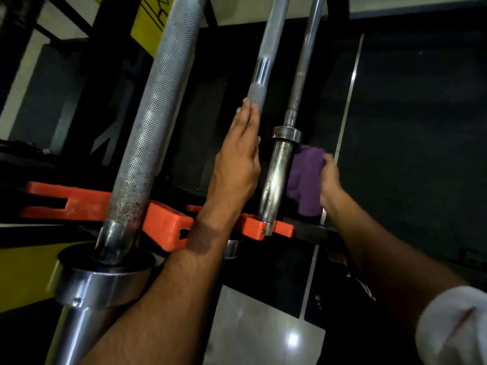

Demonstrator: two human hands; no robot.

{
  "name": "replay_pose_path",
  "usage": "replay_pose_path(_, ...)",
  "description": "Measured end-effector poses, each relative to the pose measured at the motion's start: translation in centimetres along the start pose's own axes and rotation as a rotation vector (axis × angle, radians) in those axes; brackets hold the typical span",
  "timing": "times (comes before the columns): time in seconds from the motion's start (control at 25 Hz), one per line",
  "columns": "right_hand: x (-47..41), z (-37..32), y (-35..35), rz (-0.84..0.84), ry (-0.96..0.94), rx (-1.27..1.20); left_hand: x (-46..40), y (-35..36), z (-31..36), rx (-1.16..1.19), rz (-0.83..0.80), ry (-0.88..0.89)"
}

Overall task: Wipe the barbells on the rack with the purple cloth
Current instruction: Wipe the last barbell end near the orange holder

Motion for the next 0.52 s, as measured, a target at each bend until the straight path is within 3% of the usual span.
replay_pose_path(0.12,-4.0,-4.6,3.9,-0.083,-0.095,-0.025,0.0,0.0,-0.1,-0.013,-0.002,0.005)
replay_pose_path(0.28,-3.7,-6.2,7.5,-0.24,-0.023,0.034,0.0,0.2,0.0,-0.027,-0.005,-0.005)
replay_pose_path(0.4,-3.6,-5.2,7.5,-0.235,-0.03,-0.022,-0.2,0.4,0.0,-0.052,-0.005,-0.007)
replay_pose_path(0.52,-3.8,-5.0,7.7,-0.195,-0.038,0.113,-0.2,0.4,-0.1,-0.062,-0.013,-0.017)
Point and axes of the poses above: each hand's wrist, its own x-axis away from the middle knuckle, its own y-axis out of the palm, z = x × y, the point moved 1 cm from there along -x, towards the middle knuckle, and after that the axes turned 12 degrees about -y, right-handed, at the moved point
